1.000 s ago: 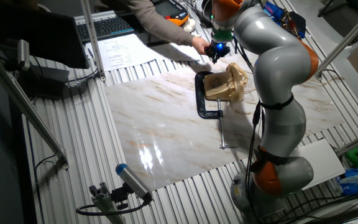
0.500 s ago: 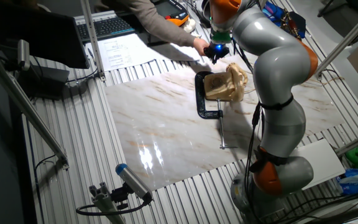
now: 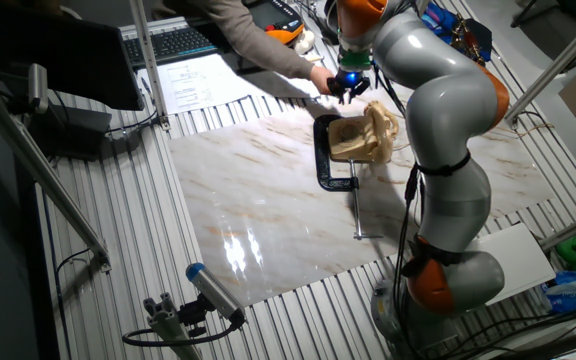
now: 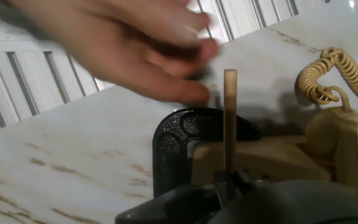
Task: Dial a number on an old rotary phone
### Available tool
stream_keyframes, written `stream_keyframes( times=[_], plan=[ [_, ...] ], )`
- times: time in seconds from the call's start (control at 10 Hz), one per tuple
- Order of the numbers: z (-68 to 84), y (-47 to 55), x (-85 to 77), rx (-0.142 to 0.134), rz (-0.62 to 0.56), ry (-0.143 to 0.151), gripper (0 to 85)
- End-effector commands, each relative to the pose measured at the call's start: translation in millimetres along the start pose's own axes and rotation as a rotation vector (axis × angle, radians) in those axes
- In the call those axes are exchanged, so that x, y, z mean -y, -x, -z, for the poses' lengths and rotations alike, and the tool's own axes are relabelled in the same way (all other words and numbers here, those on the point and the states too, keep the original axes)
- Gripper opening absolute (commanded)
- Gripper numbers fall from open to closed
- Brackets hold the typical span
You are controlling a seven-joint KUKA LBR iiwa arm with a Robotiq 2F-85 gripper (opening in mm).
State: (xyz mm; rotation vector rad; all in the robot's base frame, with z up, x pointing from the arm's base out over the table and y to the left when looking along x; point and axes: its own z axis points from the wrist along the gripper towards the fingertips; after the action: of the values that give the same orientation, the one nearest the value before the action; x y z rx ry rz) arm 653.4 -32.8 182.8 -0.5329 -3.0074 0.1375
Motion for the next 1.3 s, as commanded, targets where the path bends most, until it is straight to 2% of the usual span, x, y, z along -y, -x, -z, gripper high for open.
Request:
stream_keyframes(
  times=[0.0, 0.1, 0.4, 0.8, 0.9, 1.1, 1.2],
  plan=[
    [0.3, -0.5, 0.4, -0.005, 0.0, -0.011, 34.0],
    [1.0, -1.0, 1.2, -0.018, 0.008, -0.023, 34.0],
    [1.9, 0.1, 2.8, -0.069, 0.005, -0.015, 34.0],
    [2.6, 0.0, 3.1, -0.08, 0.002, -0.024, 34.0],
    [2.7, 0.0, 3.1, -0.081, 0.006, -0.024, 17.0],
    [3.5, 0.1, 4.3, -0.103, 0.028, -0.022, 17.0],
    [4.9, -0.6, 4.5, -0.097, 0.019, -0.044, 0.0]
  ],
)
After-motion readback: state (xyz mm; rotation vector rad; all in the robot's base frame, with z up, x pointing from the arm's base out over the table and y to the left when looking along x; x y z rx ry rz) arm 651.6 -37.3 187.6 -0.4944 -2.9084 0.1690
